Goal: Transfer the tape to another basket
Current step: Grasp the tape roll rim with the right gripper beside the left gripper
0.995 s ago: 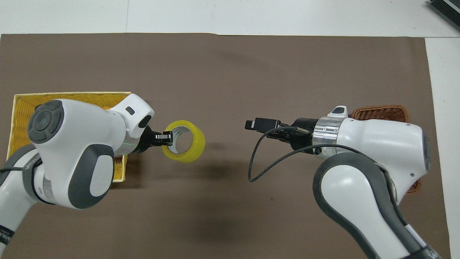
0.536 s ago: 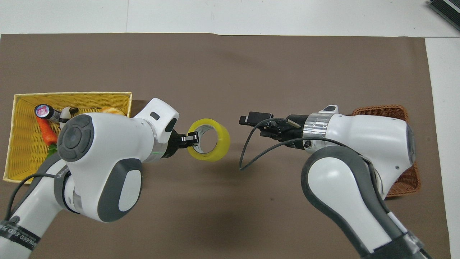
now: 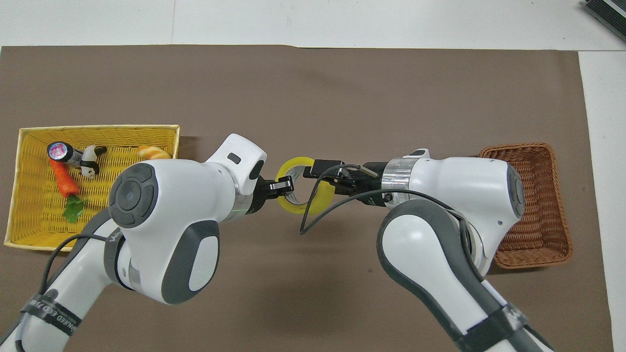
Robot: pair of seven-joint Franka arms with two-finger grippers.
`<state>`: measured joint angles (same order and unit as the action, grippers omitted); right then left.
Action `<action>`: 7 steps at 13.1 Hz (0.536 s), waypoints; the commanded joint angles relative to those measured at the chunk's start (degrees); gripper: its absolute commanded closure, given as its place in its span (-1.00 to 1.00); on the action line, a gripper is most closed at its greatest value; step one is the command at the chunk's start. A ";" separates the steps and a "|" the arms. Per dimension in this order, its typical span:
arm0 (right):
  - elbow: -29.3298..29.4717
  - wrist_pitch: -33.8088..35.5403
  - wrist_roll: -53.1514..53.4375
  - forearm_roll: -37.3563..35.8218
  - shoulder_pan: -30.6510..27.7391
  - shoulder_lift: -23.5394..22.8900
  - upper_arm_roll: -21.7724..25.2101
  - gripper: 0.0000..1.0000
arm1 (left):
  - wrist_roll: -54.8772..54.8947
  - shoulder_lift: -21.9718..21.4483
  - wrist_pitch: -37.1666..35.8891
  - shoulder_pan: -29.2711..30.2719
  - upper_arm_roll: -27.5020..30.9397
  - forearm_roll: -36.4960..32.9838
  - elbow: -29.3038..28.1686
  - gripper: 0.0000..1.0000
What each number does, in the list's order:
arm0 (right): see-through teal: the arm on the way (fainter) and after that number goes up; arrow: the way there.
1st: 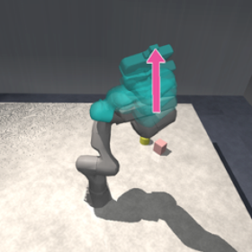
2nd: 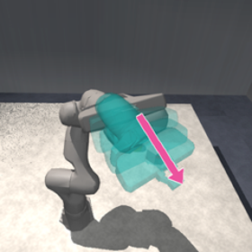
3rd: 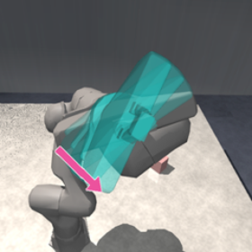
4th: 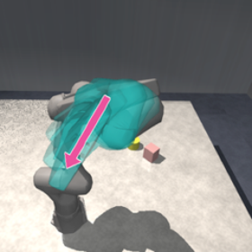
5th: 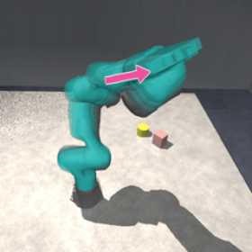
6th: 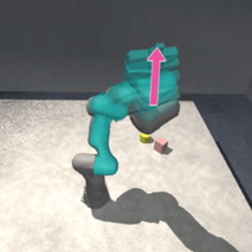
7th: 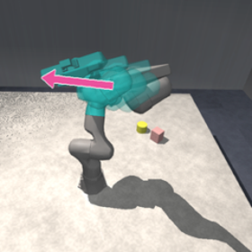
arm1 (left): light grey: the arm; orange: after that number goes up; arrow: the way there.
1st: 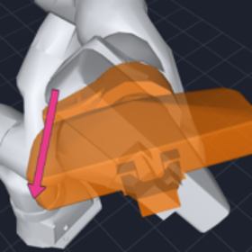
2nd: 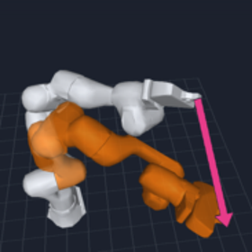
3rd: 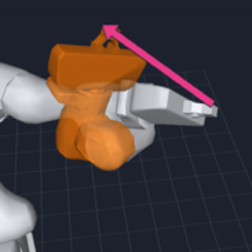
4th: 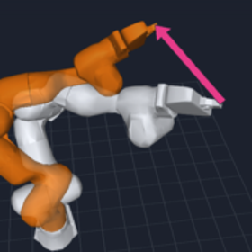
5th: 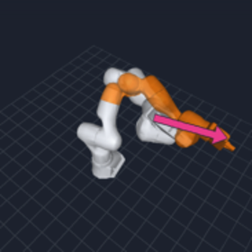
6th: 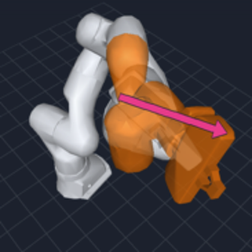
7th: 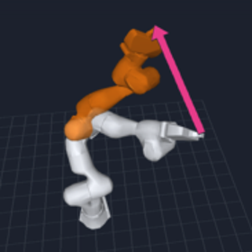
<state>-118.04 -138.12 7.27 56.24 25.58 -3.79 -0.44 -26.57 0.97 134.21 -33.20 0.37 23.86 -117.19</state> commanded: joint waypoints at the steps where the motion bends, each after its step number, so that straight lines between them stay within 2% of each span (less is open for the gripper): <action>1: 0.70 -0.13 1.25 0.54 0.35 -0.78 0.00 -0.68 | -0.50 0.96 0.79 -0.99 0.86 1.54 1.35 1.00; 2: 0.79 -0.13 1.17 0.54 0.26 -0.87 0.00 0.48 | -0.32 1.14 0.79 -0.99 0.94 2.33 2.14 1.00; 3: 0.88 -0.30 1.08 0.36 0.26 -0.87 0.00 0.86 | -0.49 1.23 0.53 -0.90 0.94 2.68 2.75 1.00; 4: 1.31 -0.22 1.08 0.36 0.26 -1.13 0.00 1.00 | -0.50 1.05 0.35 -0.81 0.94 2.77 2.85 1.00; 7: 1.67 -0.13 1.08 0.01 0.26 -1.31 0.00 1.00 | -0.50 0.61 -0.27 -0.64 0.94 2.78 2.85 1.00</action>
<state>-117.48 -138.18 7.42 56.16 25.86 -4.48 -0.31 -26.64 1.48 134.17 -33.25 0.61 25.30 -115.62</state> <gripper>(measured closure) 0.498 0.793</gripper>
